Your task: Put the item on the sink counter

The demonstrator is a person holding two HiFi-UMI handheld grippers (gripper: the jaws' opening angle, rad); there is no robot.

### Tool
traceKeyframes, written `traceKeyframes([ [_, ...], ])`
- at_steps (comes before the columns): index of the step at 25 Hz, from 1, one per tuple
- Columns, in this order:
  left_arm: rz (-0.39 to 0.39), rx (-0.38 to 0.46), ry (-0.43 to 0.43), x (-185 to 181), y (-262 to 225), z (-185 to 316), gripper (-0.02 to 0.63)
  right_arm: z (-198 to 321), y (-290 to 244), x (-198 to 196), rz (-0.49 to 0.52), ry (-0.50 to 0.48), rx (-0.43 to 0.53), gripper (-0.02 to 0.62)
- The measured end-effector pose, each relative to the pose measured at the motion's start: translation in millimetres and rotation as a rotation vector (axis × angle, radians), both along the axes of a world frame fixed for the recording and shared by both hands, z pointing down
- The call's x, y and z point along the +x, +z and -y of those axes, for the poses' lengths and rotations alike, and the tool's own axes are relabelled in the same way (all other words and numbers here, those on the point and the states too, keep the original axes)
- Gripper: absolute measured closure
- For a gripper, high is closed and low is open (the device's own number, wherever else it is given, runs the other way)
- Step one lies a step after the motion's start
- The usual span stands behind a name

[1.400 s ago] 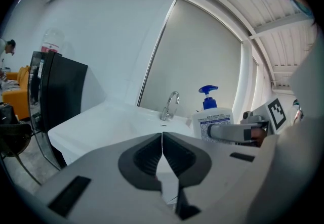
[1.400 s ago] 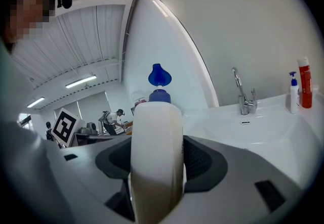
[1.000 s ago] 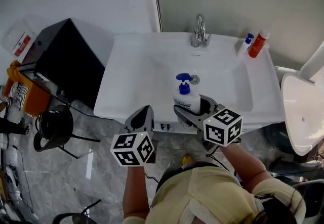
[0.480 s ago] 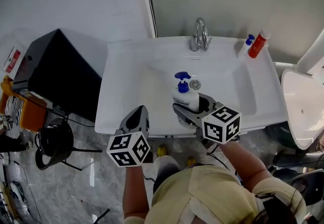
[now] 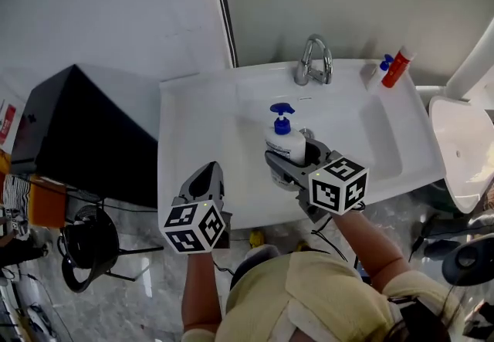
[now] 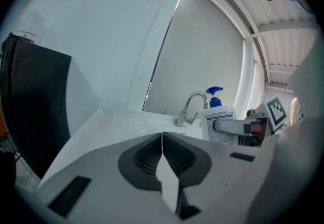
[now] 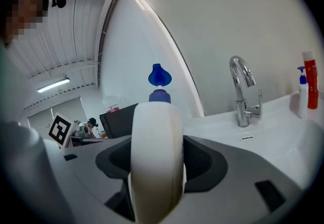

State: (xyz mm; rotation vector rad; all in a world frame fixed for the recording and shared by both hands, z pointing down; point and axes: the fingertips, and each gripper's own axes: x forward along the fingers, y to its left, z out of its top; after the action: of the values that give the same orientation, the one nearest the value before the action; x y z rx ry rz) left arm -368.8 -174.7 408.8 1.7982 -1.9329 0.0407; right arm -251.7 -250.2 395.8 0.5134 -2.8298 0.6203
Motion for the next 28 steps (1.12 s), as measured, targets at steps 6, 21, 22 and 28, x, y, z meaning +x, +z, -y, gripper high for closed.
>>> traceKeyframes([
  [6,0.008,-0.004,0.039,-29,2,11,0.568,10,1,-23,-0.006,0.051,0.011,0.316],
  [21,-0.019,0.003,0.061,-71,13,35,0.568,43,10,-35,-0.033,0.185,0.028,0.316],
  [22,-0.016,0.004,0.056,-71,12,38,0.568,47,9,-36,-0.027,0.184,0.033,0.316],
  [28,-0.001,0.009,0.033,-69,5,55,0.568,81,6,-42,0.008,0.180,0.052,0.316],
])
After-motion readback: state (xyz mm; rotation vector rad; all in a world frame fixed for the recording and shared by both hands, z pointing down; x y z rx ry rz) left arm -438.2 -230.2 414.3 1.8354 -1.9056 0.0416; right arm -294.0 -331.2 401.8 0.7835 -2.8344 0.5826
